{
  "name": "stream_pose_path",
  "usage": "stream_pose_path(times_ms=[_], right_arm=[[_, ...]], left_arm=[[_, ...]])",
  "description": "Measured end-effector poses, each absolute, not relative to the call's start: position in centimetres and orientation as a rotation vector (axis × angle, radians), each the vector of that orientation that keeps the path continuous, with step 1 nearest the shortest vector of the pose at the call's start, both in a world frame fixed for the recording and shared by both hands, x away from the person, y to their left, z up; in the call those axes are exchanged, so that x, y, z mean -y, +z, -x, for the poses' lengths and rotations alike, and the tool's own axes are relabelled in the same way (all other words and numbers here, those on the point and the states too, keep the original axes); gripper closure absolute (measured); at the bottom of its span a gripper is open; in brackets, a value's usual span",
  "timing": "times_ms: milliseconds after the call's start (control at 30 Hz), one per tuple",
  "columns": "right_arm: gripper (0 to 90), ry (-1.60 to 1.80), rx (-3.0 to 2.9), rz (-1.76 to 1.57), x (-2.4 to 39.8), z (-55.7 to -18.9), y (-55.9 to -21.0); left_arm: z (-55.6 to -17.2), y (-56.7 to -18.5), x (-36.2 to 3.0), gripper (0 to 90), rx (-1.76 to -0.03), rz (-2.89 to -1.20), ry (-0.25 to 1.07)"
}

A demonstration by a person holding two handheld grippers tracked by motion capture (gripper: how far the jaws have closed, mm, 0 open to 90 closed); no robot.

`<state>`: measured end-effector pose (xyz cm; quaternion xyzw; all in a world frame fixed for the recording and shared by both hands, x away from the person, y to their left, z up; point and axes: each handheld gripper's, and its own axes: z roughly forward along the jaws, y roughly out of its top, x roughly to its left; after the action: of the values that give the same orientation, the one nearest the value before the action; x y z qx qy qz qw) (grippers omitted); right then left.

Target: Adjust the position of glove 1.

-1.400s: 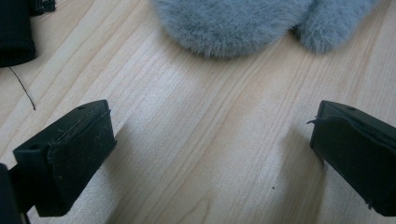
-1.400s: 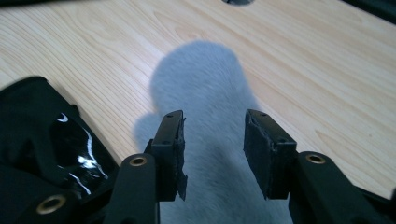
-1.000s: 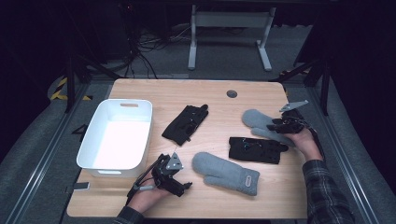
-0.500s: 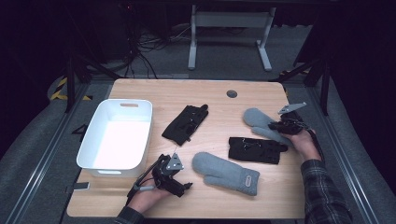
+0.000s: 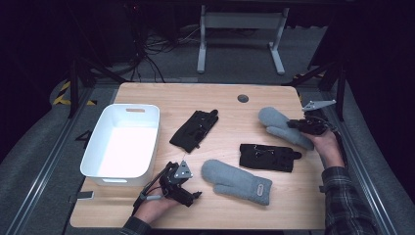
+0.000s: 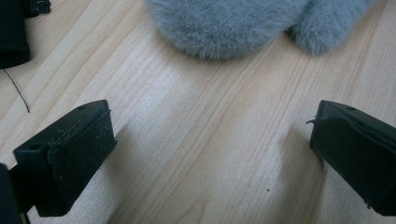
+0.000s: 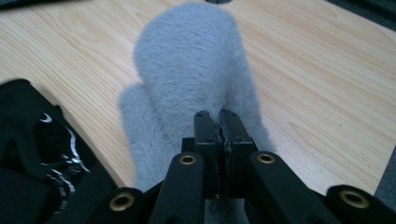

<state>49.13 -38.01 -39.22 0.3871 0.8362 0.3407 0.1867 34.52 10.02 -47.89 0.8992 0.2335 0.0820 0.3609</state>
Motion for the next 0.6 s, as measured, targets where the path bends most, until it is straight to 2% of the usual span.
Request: stream_pose_path(times_ms=[600], right_arm=[[88.5, 1.051, -2.337, -1.090, 35.8, -45.4, -36.3]], left_arm=[[-34.5, -47.9, -10.0, 0.3, -0.604, -2.317, 0.209]])
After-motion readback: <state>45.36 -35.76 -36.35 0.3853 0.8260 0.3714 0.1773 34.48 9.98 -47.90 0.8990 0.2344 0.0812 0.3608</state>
